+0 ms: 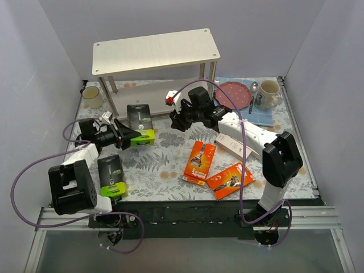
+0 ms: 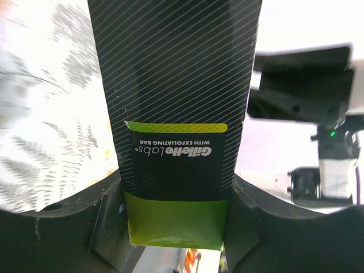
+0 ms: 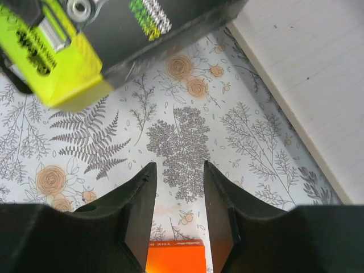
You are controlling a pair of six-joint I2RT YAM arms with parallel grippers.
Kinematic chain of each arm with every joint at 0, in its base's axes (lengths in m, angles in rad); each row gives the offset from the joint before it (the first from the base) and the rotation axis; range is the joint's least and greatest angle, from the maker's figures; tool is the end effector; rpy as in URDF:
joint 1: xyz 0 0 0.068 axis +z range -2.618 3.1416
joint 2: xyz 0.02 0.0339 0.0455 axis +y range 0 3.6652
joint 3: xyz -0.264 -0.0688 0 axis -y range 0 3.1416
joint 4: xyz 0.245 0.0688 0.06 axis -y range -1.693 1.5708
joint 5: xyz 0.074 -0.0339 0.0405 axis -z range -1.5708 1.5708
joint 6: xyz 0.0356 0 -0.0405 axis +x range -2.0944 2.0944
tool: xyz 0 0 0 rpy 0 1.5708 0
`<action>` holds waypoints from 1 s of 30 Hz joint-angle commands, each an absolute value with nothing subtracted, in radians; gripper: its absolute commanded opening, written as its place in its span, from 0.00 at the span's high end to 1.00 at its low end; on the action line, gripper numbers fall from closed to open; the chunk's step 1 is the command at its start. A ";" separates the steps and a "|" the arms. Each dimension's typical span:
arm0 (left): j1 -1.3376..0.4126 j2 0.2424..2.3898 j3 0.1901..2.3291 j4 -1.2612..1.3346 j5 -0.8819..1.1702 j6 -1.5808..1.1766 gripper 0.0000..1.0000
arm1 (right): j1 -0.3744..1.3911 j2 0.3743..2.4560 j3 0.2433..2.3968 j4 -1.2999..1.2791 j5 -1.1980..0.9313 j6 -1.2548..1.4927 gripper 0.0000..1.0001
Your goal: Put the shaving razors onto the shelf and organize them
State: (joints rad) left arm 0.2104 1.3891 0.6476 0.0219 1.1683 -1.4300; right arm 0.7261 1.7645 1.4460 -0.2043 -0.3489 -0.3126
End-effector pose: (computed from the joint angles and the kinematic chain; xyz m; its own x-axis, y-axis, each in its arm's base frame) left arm 0.2608 0.0222 0.1940 -0.6795 -0.5417 0.4949 -0.5547 -0.0622 -0.8297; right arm 0.3025 0.2849 0.2992 -0.0953 -0.4711 -0.8769 -0.9193 0.3796 -0.1040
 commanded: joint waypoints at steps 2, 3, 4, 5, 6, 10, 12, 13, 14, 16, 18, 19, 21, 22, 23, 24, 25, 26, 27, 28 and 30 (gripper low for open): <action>0.327 1.455 0.779 -0.199 1.238 -1.214 0.69 | 0.726 1.782 1.516 -0.110 -0.428 -0.273 0.54; 0.336 1.479 0.805 -0.243 1.244 -1.174 0.69 | 0.726 1.789 1.528 -0.110 -0.433 -0.273 0.54; 0.351 1.502 0.831 -0.285 1.244 -1.131 0.69 | 0.726 1.795 1.531 -0.110 -0.433 -0.270 0.54; 0.357 1.531 0.875 -0.337 1.249 -1.080 0.69 | 0.726 1.802 1.535 -0.109 -0.440 -0.264 0.55; 0.362 1.573 0.896 -0.359 1.253 -1.054 0.69 | 0.727 1.805 1.540 -0.101 -0.443 -0.259 0.54; 0.383 1.663 0.956 -0.396 1.240 -0.994 0.68 | 0.726 1.821 1.545 -0.094 -0.468 -0.250 0.55; 0.383 1.695 0.985 -0.393 1.246 -0.983 0.68 | 0.729 1.828 1.540 -0.091 -0.476 -0.249 0.55; 0.383 1.727 0.994 -0.393 1.253 -0.979 0.67 | 0.730 1.830 1.531 -0.083 -0.477 -0.245 0.55; 0.383 1.747 1.005 -0.394 1.259 -0.974 0.67 | 0.730 1.833 1.528 -0.078 -0.483 -0.245 0.55; 0.383 1.791 1.034 -0.397 1.275 -0.959 0.67 | 0.739 1.836 1.514 -0.061 -0.486 -0.244 0.55; 0.383 1.813 1.049 -0.397 1.279 -0.953 0.67 | 0.753 1.839 1.506 -0.054 -0.479 -0.241 0.55; 0.383 1.836 1.064 -0.397 1.276 -0.953 0.66 | 0.758 1.839 1.502 -0.040 -0.474 -0.233 0.55; 0.387 1.858 1.074 -0.381 1.275 -0.969 0.66 | 0.773 1.841 1.494 -0.034 -0.472 -0.235 0.55; 0.387 1.865 1.078 -0.371 1.275 -1.004 0.66 | 0.778 1.848 1.496 -0.034 -0.471 -0.241 0.55; 0.387 1.882 1.081 -0.344 1.275 -1.023 0.66 | 0.782 1.853 1.508 -0.038 -0.472 -0.244 0.55; 0.387 1.888 1.080 -0.327 1.275 -1.043 0.65 | 0.791 1.861 1.515 -0.041 -0.476 -0.247 0.55; 0.388 1.893 1.081 -0.309 1.275 -1.067 0.65 | 0.795 1.879 1.528 -0.043 -0.479 -0.250 0.55; 0.387 1.902 1.081 -0.270 1.278 -1.109 0.65 | 0.804 1.888 1.537 -0.046 -0.480 -0.252 0.55; 0.387 1.905 1.083 -0.253 1.272 -1.135 0.65 | 0.807 1.900 1.554 -0.043 -0.482 -0.253 0.55; 0.387 1.910 1.083 -0.236 1.267 -1.164 0.65 | 0.811 1.925 1.558 -0.041 -0.479 -0.256 0.57; 0.387 1.913 1.083 -0.186 1.253 -1.261 0.65 | 0.834 1.945 1.566 -0.019 -0.451 -0.252 0.60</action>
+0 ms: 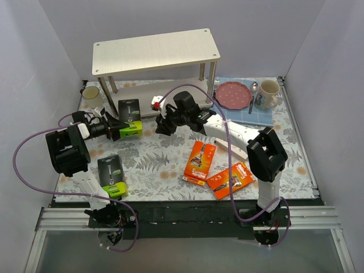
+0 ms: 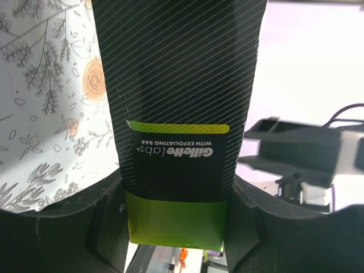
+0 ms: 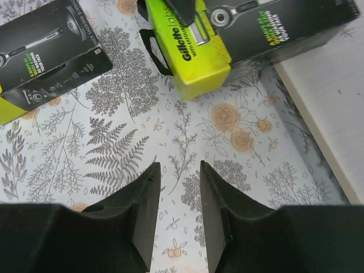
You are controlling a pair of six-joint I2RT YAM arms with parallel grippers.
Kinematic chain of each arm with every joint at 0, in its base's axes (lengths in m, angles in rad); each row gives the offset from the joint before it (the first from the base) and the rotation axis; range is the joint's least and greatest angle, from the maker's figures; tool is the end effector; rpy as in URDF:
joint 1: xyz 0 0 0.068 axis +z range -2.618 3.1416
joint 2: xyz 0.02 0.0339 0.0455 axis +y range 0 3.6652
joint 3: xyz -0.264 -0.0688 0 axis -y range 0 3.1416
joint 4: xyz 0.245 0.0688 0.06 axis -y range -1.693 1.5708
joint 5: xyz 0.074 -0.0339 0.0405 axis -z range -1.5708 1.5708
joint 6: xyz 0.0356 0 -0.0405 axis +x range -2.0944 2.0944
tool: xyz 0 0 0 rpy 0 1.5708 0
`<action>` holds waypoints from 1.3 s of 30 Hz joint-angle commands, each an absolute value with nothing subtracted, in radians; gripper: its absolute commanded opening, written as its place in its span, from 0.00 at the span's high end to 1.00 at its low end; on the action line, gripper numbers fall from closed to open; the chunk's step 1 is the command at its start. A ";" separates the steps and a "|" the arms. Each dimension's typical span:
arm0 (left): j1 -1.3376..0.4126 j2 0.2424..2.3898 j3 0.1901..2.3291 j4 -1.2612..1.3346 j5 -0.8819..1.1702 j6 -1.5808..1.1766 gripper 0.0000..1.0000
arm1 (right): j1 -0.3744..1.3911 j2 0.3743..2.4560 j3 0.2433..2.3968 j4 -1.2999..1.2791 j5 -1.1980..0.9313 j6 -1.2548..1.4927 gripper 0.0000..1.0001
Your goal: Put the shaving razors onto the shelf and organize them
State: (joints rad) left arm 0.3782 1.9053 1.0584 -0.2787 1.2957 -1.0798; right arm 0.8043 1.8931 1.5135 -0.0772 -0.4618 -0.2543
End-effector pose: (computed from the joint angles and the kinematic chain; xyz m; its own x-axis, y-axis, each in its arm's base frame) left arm 0.3378 0.0974 0.1435 -0.6467 -0.5147 0.5629 -0.6053 -0.1027 -0.7893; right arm 0.2996 0.3340 0.2822 -0.0641 -0.3913 -0.9180 -0.9696 0.2423 -0.0356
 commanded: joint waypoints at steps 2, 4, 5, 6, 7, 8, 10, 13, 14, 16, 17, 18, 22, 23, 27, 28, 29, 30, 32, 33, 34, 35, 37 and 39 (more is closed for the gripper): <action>0.387 1.910 1.069 -0.146 1.247 -1.313 0.63 | 0.862 1.983 1.583 -0.014 -0.448 -0.252 0.63; 0.387 1.907 1.063 -0.129 1.243 -1.333 0.61 | 0.877 2.028 1.632 -0.018 -0.453 -0.253 0.68; 0.387 1.908 1.060 -0.124 1.239 -1.336 0.61 | 0.888 2.045 1.650 -0.020 -0.459 -0.249 0.70; 0.387 1.911 1.057 -0.120 1.239 -1.345 0.60 | 0.891 2.066 1.672 -0.020 -0.460 -0.232 0.71; 0.387 1.919 1.055 -0.108 1.238 -1.353 0.60 | 0.893 2.106 1.716 -0.020 -0.463 -0.221 0.74; 0.387 1.922 1.054 -0.098 1.235 -1.362 0.59 | 0.897 2.124 1.733 -0.017 -0.472 -0.212 0.75; 0.387 1.937 1.055 -0.083 1.230 -1.379 0.59 | 0.900 2.164 1.758 -0.009 -0.479 -0.190 0.76; 0.387 1.957 1.066 -0.081 1.226 -1.388 0.57 | 0.907 2.204 1.790 0.018 -0.489 -0.158 0.78; 0.387 1.962 1.069 -0.083 1.227 -1.388 0.56 | 0.905 2.213 1.801 0.034 -0.494 -0.149 0.78; 0.388 1.973 1.087 -0.090 1.227 -1.390 0.54 | 0.907 2.242 1.815 0.049 -0.497 -0.132 0.79; 0.385 1.983 1.094 -0.097 1.224 -1.388 0.54 | 0.907 2.253 1.822 0.063 -0.491 -0.120 0.79; 0.387 1.990 1.103 -0.106 1.221 -1.384 0.53 | 0.907 2.266 1.845 0.069 -0.489 -0.112 0.80; 0.387 2.016 1.157 -0.144 1.220 -1.356 0.52 | 0.905 2.350 1.931 0.094 -0.488 -0.075 0.81; 0.387 2.019 1.175 -0.159 1.216 -1.348 0.52 | 0.905 2.365 1.954 0.098 -0.486 -0.065 0.81; 0.387 2.016 1.186 -0.178 1.204 -1.341 0.47 | 0.907 2.419 2.026 0.124 -0.463 -0.032 0.83; 0.387 2.013 1.183 -0.182 1.195 -1.336 0.46 | 0.904 2.433 2.043 0.132 -0.454 -0.032 0.83; 0.387 2.011 1.183 -0.193 1.195 -1.332 0.44 | 0.904 2.439 2.049 0.135 -0.434 -0.031 0.84; 0.387 2.010 1.177 -0.196 1.193 -1.316 0.43 | 0.902 2.445 2.055 0.141 -0.427 -0.029 0.84; 0.387 2.002 1.174 -0.225 1.174 -1.293 0.39 | 0.896 2.465 2.082 0.156 -0.420 -0.025 0.85; 0.387 1.999 1.170 -0.233 1.169 -1.283 0.38 | 0.894 2.474 2.092 0.161 -0.417 -0.025 0.85; 0.387 1.993 1.169 -0.242 1.164 -1.270 0.37 | 0.893 2.491 2.103 0.170 -0.411 -0.025 0.85; 0.387 1.987 1.166 -0.250 1.160 -1.264 0.35 | 0.888 2.499 2.124 0.176 -0.402 -0.022 0.86; 0.387 1.973 1.158 -0.265 1.152 -1.247 0.34 | 0.882 2.529 2.149 0.187 -0.397 -0.021 0.86; 0.387 1.947 1.157 -0.284 1.146 -1.233 0.30 | 0.871 2.548 2.184 0.199 -0.377 -0.020 0.86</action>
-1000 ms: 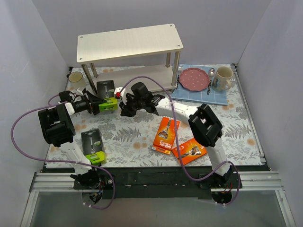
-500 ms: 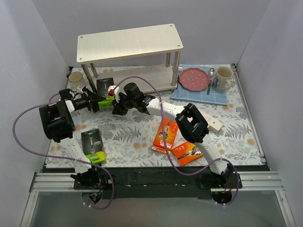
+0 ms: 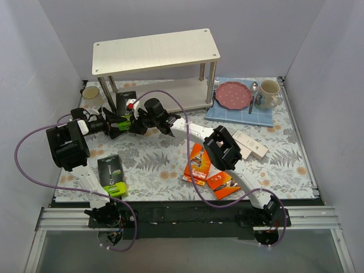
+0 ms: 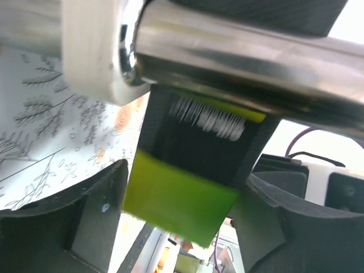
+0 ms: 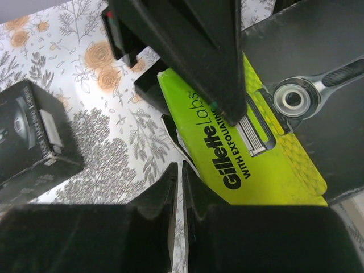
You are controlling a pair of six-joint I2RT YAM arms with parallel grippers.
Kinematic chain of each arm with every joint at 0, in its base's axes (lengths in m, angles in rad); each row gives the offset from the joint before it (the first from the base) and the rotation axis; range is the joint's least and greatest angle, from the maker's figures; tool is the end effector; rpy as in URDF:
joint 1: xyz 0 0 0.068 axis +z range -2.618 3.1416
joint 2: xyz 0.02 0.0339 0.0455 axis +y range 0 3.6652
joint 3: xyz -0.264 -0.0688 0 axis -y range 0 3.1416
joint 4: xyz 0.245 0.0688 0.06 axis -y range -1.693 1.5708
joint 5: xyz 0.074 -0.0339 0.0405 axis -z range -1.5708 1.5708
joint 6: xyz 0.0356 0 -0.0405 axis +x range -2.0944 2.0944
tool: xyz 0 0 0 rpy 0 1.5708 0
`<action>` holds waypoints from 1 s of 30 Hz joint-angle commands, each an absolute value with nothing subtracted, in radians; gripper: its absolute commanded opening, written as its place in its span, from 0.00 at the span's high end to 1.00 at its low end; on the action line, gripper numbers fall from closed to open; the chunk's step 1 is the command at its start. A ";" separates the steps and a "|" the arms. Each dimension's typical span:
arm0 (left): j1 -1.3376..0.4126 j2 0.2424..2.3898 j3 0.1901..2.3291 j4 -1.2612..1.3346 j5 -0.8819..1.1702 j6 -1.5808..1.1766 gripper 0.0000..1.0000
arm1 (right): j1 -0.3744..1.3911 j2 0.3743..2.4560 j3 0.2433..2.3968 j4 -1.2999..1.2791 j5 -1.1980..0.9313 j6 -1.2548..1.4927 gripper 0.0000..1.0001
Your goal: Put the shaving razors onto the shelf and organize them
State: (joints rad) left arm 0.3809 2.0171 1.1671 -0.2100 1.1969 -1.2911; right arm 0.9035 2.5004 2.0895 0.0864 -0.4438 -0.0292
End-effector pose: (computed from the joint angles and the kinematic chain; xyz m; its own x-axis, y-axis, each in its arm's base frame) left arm 0.3681 0.1117 0.1313 -0.4991 -0.5780 0.6456 -0.6992 -0.1714 -0.6941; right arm 0.3474 0.4656 0.1947 -0.1692 -0.2573 -0.9514 -0.9666 0.2318 0.1092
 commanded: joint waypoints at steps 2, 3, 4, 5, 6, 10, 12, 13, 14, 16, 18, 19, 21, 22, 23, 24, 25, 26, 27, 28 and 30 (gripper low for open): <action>0.387 1.905 1.147 -0.313 1.143 -1.217 0.03 | 0.861 2.568 2.200 0.216 -0.370 -0.021 0.86; 0.388 1.887 1.141 -0.324 1.141 -1.212 0.02 | 0.856 2.574 2.212 0.221 -0.365 -0.021 0.86; 0.388 1.869 1.137 -0.342 1.149 -1.212 0.02 | 0.853 2.583 2.218 0.227 -0.362 -0.021 0.86; 0.387 1.847 1.120 -0.350 1.152 -1.207 0.02 | 0.845 2.588 2.224 0.232 -0.353 -0.020 0.86; 0.390 1.801 1.112 -0.359 1.151 -1.201 0.02 | 0.841 2.592 2.239 0.236 -0.348 -0.023 0.86; 0.394 1.711 1.068 -0.460 1.135 -1.149 0.02 | 0.818 2.611 2.258 0.265 -0.331 -0.034 0.86; 0.405 1.684 1.042 -0.500 1.121 -1.114 0.02 | 0.805 2.615 2.260 0.290 -0.334 -0.032 0.85; 0.410 1.660 1.035 -0.538 1.112 -1.100 0.02 | 0.802 2.625 2.270 0.313 -0.336 -0.032 0.85; 0.416 1.652 1.034 -0.564 1.108 -1.082 0.02 | 0.799 2.632 2.278 0.319 -0.339 -0.034 0.85; 0.437 1.632 1.035 -0.635 1.089 -1.033 0.02 | 0.799 2.646 2.280 0.356 -0.359 -0.031 0.85; 0.469 1.618 1.043 -0.669 1.074 -1.003 0.02 | 0.804 2.658 2.281 0.382 -0.367 -0.018 0.85; 0.483 1.606 1.048 -0.695 1.066 -0.999 0.02 | 0.808 2.666 2.287 0.394 -0.367 -0.008 0.85; 0.517 1.597 1.052 -0.707 1.066 -0.994 0.02 | 0.824 2.677 2.309 0.394 -0.377 -0.008 0.85; 0.526 1.592 1.060 -0.721 1.068 -0.988 0.02 | 0.827 2.671 2.312 0.387 -0.400 -0.008 0.85; 0.534 1.591 1.065 -0.730 1.077 -0.979 0.02 | 0.831 2.660 2.295 0.359 -0.406 -0.008 0.85; 0.544 1.589 1.072 -0.739 1.080 -0.973 0.02 | 0.831 2.628 2.278 0.338 -0.416 -0.008 0.86; 0.549 1.588 1.077 -0.742 1.078 -0.971 0.02 | 0.828 2.606 2.261 0.316 -0.429 -0.008 0.86; 0.551 1.580 1.078 -0.736 1.068 -0.973 0.02 | 0.824 2.583 2.209 0.278 -0.439 -0.008 0.87; 0.551 1.575 1.074 -0.723 1.052 -0.980 0.02 | 0.816 2.533 2.180 0.270 -0.449 -0.008 0.88; 0.549 1.569 1.057 -0.666 1.036 -1.000 0.02 | 0.798 2.508 2.148 0.268 -0.454 -0.008 0.88; 0.551 1.555 1.037 -0.588 0.997 -1.078 0.04 | 0.775 2.446 2.086 0.265 -0.428 0.023 0.90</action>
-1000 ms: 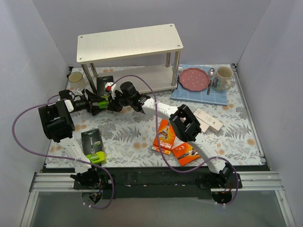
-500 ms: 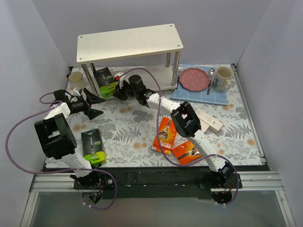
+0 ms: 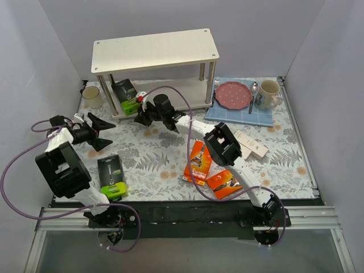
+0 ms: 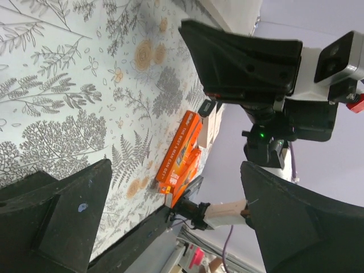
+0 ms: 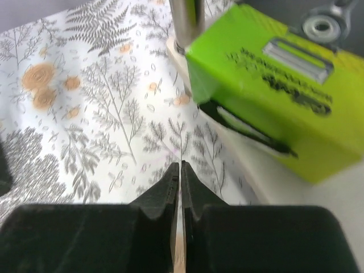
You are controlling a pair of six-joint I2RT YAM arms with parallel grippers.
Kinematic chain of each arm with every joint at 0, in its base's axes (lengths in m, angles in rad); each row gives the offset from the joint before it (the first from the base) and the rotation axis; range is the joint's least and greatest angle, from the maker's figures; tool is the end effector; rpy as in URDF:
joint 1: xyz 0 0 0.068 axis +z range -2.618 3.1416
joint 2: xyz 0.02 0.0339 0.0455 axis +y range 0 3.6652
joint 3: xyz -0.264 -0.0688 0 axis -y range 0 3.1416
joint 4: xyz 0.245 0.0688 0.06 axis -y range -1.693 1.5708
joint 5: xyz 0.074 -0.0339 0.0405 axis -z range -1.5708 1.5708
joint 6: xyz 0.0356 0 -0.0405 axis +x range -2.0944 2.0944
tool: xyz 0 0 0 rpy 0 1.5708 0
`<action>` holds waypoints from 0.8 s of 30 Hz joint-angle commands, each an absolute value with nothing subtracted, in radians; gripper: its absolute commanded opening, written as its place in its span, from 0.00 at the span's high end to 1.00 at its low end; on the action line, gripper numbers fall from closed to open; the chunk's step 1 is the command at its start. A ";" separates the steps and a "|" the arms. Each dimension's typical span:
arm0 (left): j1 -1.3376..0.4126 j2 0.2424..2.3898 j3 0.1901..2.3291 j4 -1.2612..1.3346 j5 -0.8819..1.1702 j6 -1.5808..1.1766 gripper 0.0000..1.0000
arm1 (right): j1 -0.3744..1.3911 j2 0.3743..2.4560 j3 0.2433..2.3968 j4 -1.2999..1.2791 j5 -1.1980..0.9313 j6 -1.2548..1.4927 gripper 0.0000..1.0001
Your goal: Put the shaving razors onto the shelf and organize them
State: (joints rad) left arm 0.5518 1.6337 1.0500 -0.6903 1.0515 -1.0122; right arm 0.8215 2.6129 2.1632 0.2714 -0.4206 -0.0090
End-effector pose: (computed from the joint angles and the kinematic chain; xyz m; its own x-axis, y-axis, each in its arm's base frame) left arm 0.2724 0.1314 0.2044 -0.3943 -0.7369 0.5490 -0.7139 -0.1306 -0.6880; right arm 0.3977 0.4488 0.1753 -0.1123 -0.1328 -0.9848 -0.9431 0.3264 0.0636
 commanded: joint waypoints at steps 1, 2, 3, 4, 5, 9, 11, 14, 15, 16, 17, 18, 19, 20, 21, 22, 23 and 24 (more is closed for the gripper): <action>0.551 1.554 1.028 -0.512 0.983 -1.104 0.07 | 0.755 2.430 2.077 0.264 -0.398 0.020 0.90; 0.551 1.557 1.022 -0.470 0.977 -1.158 0.11 | 0.749 2.418 2.069 0.261 -0.384 0.015 0.91; 0.551 1.572 1.029 -0.410 0.970 -1.175 0.15 | 0.741 2.399 2.056 0.252 -0.370 0.003 0.93; 0.549 1.580 1.040 -0.388 0.954 -1.190 0.27 | 0.733 2.389 2.048 0.250 -0.344 0.003 0.93; 0.551 1.591 1.072 -0.370 0.939 -1.230 0.35 | 0.729 2.379 2.036 0.250 -0.330 -0.030 0.94; 0.549 1.664 1.158 -0.256 0.948 -1.284 0.97 | 0.726 2.362 2.002 0.262 -0.221 -0.043 0.99; 0.549 1.726 1.201 -0.232 0.945 -1.292 1.00 | 0.726 2.384 2.026 0.271 -0.181 -0.041 0.99; 0.546 1.818 1.301 -0.203 0.917 -1.290 1.00 | 0.724 2.451 2.106 0.281 -0.140 -0.044 0.99; 0.545 1.844 1.346 -0.180 0.910 -1.290 1.00 | 0.724 2.485 2.123 0.285 -0.129 -0.044 0.99; 0.543 1.865 1.367 -0.164 0.896 -1.299 1.00 | 0.726 2.500 2.140 0.287 -0.115 -0.043 0.99; 0.537 1.915 1.390 -0.144 0.894 -1.305 1.00 | 0.726 2.517 2.170 0.297 -0.107 -0.041 0.99; 0.531 1.942 1.413 -0.121 0.894 -1.311 1.00 | 0.726 2.548 2.186 0.301 -0.101 -0.041 0.99; 0.523 1.971 1.471 -0.117 0.896 -1.305 1.00 | 0.726 2.565 2.201 0.304 -0.089 -0.041 0.99; 0.505 2.030 1.500 -0.115 0.896 -1.299 1.00 | 0.724 2.580 2.227 0.311 -0.084 -0.043 0.99; 0.496 2.057 1.525 -0.106 0.896 -1.295 1.00 | 0.724 2.609 2.244 0.316 -0.080 -0.043 0.99; 0.486 2.086 1.572 -0.095 0.897 -1.293 1.00 | 0.724 2.621 2.255 0.324 -0.072 -0.043 0.99; 0.467 2.132 1.594 -0.091 0.899 -1.292 1.00 | 0.726 2.643 2.273 0.327 -0.071 -0.041 0.99; 0.457 2.157 1.618 -0.084 0.897 -1.290 1.00 | 0.727 2.649 2.278 0.333 -0.071 -0.041 0.99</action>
